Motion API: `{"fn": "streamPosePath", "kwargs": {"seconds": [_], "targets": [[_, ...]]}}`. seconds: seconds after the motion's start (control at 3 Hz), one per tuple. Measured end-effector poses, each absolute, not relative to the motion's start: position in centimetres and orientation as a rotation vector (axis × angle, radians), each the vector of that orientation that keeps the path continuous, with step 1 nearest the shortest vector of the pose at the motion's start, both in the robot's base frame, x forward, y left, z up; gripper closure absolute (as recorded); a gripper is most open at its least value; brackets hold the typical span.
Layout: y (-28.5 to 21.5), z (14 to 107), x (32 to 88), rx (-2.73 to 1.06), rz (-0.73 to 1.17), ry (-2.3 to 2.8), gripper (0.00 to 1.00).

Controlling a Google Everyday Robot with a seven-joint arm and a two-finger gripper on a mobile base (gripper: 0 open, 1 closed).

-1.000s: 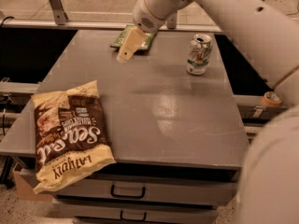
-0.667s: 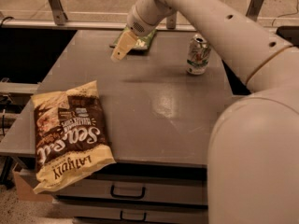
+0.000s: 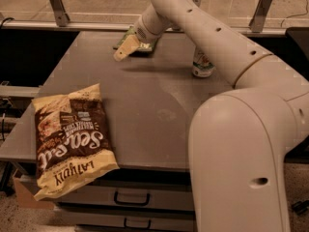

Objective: Pick green jalapeno chip bag

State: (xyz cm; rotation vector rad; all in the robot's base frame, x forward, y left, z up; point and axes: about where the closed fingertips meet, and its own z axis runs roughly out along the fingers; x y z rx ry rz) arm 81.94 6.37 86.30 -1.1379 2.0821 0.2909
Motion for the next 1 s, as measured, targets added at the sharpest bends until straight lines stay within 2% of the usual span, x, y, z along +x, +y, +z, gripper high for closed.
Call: {"fn": "streamPosePath", "kwargs": {"seconds": [0.33,0.67,1.0], "targets": [[5.8,84.6,84.0,-1.013,0.307,2.162,0.00],[5.0,83.6,85.4,-0.947,0.296,2.200,0.18],[4.4,85.0,85.8,-0.934,0.277,2.161,0.42]]}}
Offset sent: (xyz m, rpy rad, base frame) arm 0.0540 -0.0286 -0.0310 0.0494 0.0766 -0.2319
